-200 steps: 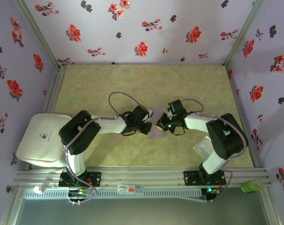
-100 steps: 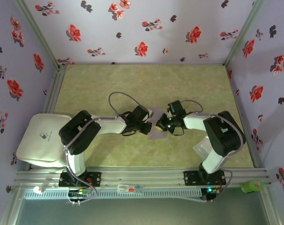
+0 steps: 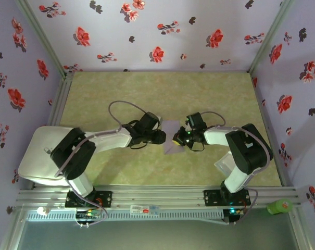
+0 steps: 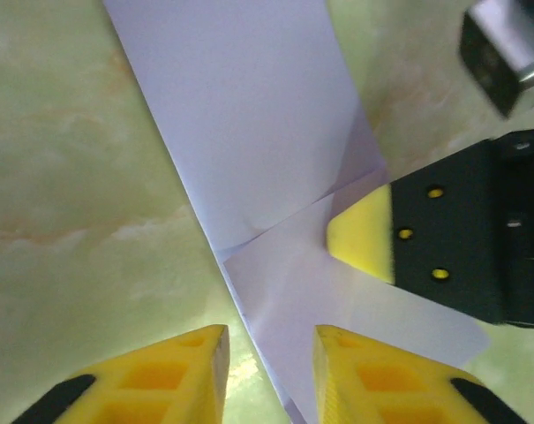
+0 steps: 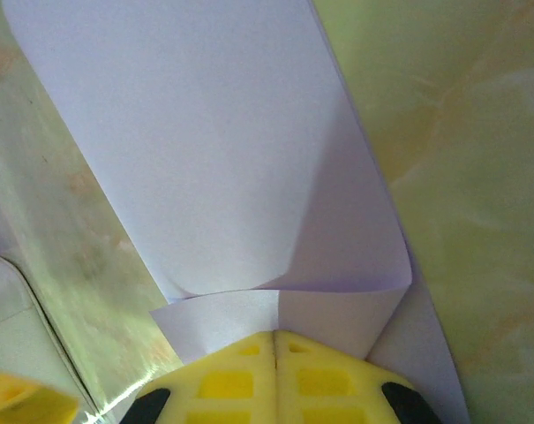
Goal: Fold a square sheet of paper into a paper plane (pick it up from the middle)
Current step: Fold the triangle a second time at the center of the table.
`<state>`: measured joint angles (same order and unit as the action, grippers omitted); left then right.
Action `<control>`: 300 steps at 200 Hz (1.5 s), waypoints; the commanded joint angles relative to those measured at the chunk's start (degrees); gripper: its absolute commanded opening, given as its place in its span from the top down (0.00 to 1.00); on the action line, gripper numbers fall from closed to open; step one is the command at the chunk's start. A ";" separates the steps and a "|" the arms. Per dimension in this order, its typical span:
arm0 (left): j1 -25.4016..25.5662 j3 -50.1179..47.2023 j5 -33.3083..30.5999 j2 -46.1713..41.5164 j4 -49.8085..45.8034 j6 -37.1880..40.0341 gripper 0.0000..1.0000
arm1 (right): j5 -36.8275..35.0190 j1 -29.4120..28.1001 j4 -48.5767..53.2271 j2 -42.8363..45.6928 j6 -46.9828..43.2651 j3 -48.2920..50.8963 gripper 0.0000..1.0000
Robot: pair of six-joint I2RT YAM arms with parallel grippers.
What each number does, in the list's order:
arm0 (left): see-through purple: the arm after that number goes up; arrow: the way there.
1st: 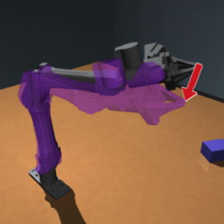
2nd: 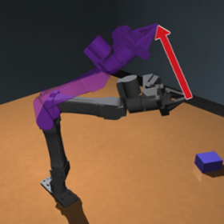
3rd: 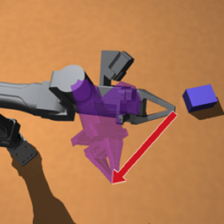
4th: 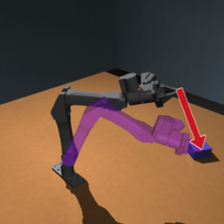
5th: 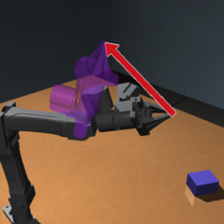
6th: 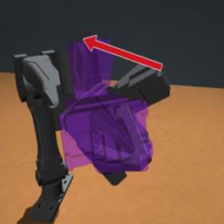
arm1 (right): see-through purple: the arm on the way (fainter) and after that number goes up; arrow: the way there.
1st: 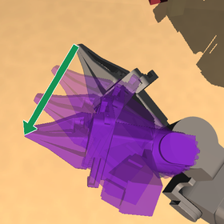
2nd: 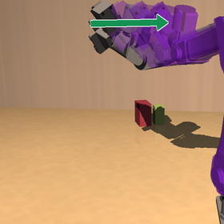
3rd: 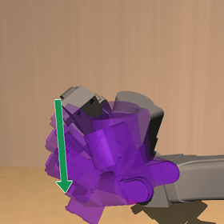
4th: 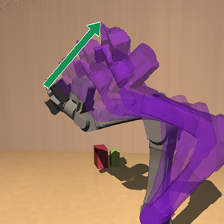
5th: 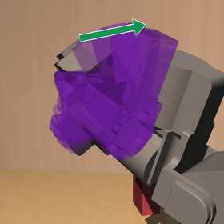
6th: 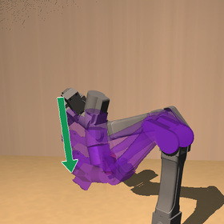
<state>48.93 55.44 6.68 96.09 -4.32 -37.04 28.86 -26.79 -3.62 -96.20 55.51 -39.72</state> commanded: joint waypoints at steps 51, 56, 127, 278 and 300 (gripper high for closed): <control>1.33 0.44 17.54 4.10 5.89 -11.73 0.97 | -4.21 -0.27 5.02 -1.17 -0.39 2.72 1.00; 1.54 0.82 17.70 4.94 5.91 -11.98 0.98 | -4.25 -0.20 5.00 -1.12 -0.40 2.75 1.00; 2.47 2.61 17.73 11.53 9.24 -13.09 0.95 | -4.01 -0.20 5.19 -1.08 -0.39 2.67 1.00; 2.74 -3.24 17.12 10.79 8.07 -11.61 0.92 | -4.36 -0.09 6.20 -1.50 -0.83 2.59 1.00; 3.02 -4.95 16.85 9.57 8.54 -12.00 0.92 | -4.57 -0.02 6.59 -1.44 -1.01 2.59 1.00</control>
<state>51.24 53.30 23.59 107.35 6.46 -49.39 28.77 -26.79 -4.27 -95.98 55.51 -39.27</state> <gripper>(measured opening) 0.079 0.047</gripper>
